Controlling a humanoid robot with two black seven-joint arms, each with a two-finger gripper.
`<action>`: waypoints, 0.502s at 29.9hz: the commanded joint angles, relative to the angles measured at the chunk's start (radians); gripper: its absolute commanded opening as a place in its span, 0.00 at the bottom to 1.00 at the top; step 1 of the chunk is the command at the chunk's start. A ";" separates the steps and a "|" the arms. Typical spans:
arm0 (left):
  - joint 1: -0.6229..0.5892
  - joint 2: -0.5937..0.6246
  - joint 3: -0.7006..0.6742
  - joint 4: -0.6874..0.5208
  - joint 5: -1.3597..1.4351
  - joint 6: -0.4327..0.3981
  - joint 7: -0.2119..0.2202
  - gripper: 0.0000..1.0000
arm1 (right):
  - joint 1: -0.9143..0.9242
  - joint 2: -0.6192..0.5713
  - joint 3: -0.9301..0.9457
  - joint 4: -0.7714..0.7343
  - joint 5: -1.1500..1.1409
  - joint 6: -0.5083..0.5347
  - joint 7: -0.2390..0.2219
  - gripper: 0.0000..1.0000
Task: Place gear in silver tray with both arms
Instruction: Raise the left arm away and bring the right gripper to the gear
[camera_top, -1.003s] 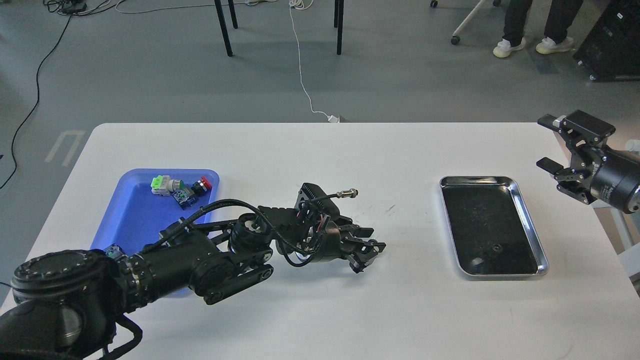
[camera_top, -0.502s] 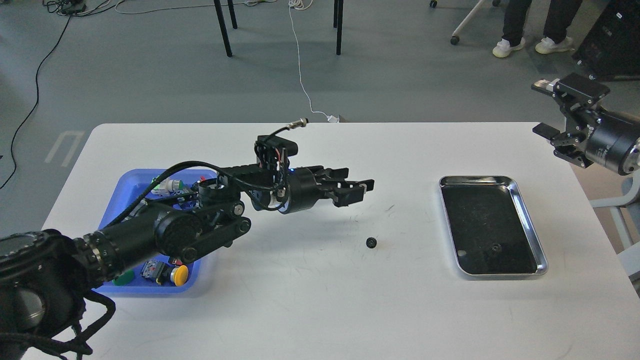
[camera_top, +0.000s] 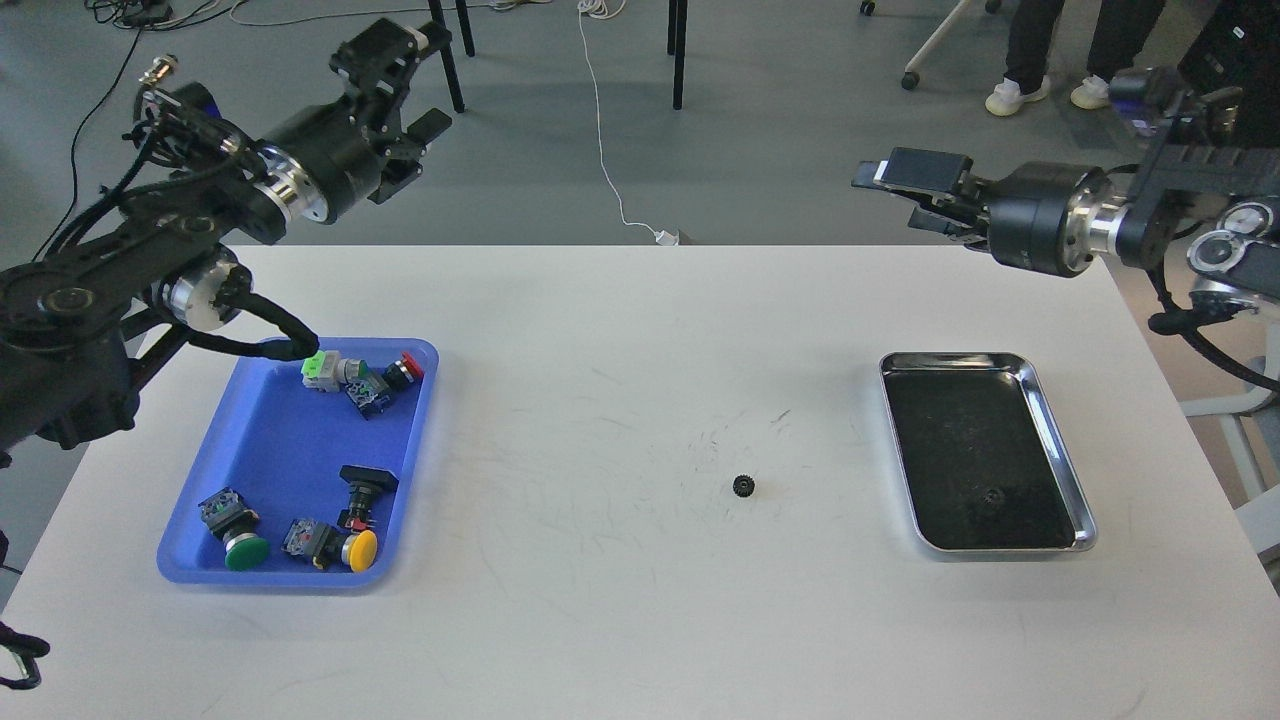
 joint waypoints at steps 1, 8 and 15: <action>0.031 0.023 -0.063 0.000 -0.143 -0.042 -0.001 0.98 | 0.101 0.144 -0.148 -0.023 -0.020 0.000 0.004 0.99; 0.091 0.038 -0.123 0.023 -0.421 -0.125 0.004 0.98 | 0.156 0.333 -0.340 -0.024 -0.233 0.001 0.049 0.99; 0.119 0.067 -0.126 0.010 -0.531 -0.117 0.002 0.98 | 0.153 0.465 -0.481 -0.061 -0.378 -0.015 0.118 0.97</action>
